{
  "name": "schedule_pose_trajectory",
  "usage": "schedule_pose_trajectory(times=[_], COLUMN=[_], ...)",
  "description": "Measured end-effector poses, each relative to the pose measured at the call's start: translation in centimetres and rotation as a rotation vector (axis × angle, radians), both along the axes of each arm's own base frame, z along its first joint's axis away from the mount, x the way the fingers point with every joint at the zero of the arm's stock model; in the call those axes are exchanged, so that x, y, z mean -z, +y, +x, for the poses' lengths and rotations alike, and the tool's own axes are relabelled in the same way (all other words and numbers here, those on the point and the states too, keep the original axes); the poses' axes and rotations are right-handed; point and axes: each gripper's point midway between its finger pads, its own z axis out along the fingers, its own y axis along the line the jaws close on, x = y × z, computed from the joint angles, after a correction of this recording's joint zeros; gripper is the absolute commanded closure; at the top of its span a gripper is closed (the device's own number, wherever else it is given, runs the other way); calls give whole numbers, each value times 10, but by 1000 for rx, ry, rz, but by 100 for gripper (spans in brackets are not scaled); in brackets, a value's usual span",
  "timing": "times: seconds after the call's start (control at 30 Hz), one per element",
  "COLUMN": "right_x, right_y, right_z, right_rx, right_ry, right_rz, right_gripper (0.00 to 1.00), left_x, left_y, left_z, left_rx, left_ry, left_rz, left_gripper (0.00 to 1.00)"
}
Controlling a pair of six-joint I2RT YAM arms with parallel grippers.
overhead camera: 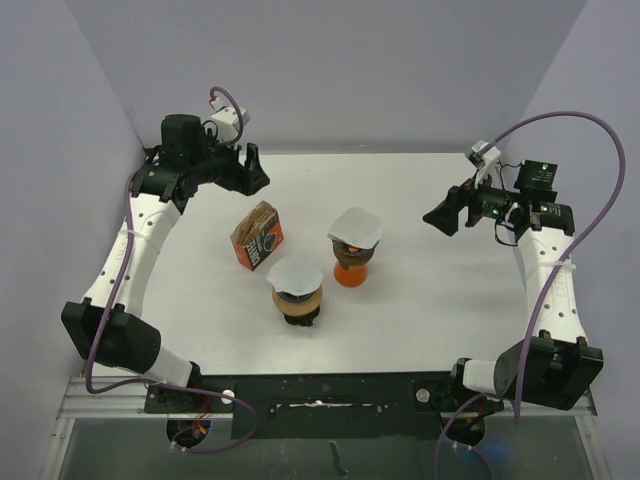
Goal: Place the coffee filter in the dripper
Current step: Place the coffee filter in the coffee dripper, then reset both arms
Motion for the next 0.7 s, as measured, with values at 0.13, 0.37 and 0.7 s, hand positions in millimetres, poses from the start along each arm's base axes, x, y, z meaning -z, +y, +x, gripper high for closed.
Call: schedule_pose_trajectory(times=[0.13, 0.37, 0.7], right_x=[-1, 4, 24], right_y=[-8, -13, -30], right_z=[3, 7, 13], right_rx=[15, 20, 80], right_ry=[-16, -35, -22], right_rz=[2, 15, 41], right_gripper=[3, 2, 2], left_x=[5, 14, 25], left_y=[0, 4, 9], left_z=[0, 1, 2], left_rx=[1, -11, -26], left_ry=[6, 11, 16], left_rz=[5, 26, 56], left_gripper=[29, 29, 29])
